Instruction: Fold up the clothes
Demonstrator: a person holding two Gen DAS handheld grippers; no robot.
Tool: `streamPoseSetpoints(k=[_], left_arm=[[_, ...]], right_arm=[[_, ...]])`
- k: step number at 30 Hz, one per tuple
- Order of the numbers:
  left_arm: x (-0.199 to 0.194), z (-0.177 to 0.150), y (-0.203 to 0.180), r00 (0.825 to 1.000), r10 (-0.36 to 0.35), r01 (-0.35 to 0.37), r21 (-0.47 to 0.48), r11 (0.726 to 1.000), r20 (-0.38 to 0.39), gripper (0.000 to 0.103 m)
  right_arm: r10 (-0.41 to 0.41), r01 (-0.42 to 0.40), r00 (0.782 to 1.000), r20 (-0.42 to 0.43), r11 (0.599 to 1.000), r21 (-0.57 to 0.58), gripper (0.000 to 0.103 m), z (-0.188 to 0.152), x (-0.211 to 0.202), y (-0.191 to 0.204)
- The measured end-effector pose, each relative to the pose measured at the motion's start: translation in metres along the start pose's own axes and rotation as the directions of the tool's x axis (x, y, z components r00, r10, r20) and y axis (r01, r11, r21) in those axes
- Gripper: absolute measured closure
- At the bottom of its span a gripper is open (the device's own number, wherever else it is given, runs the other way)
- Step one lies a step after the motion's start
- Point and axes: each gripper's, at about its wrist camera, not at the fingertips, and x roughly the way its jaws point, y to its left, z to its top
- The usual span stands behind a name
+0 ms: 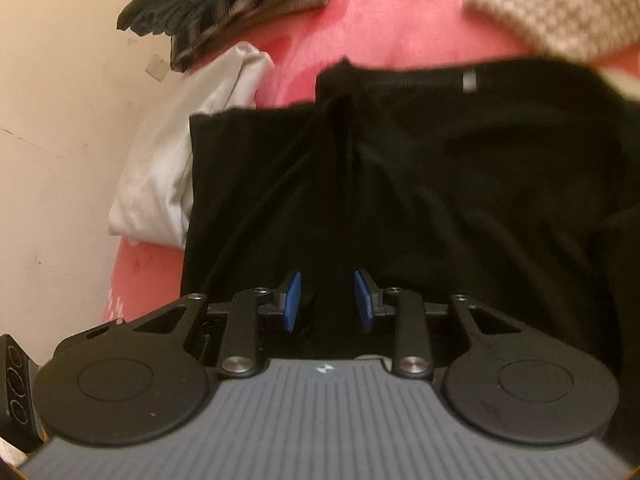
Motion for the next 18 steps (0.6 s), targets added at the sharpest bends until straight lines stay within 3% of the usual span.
streamPoseSetpoints(k=[3,7,14,18], left_arm=[[-0.001,0.0,-0.002,1.0,0.028,-0.028,-0.012,1.0,0.007,0.078],[-0.003,-0.001,0.0,0.999,0.049,-0.049,-0.04,0.998,0.008,0.083],[-0.007,-0.003,0.011,0.998,0.058,-0.057,-0.103,0.993,0.007,0.089],[-0.007,-0.004,0.014,0.998,0.057,-0.055,-0.117,0.992,0.006,0.089]], right_arm=[[-0.013,0.013,1.0,0.01,1.0,-0.018,0.077,-0.007,0.001,0.007],[-0.024,0.026,0.999,0.035,0.999,-0.045,0.101,-0.011,-0.005,0.014],[-0.007,0.008,0.999,0.048,1.0,-0.023,0.103,-0.018,-0.032,0.015],[-0.048,0.049,0.998,0.03,0.997,-0.057,0.103,-0.026,-0.021,0.014]])
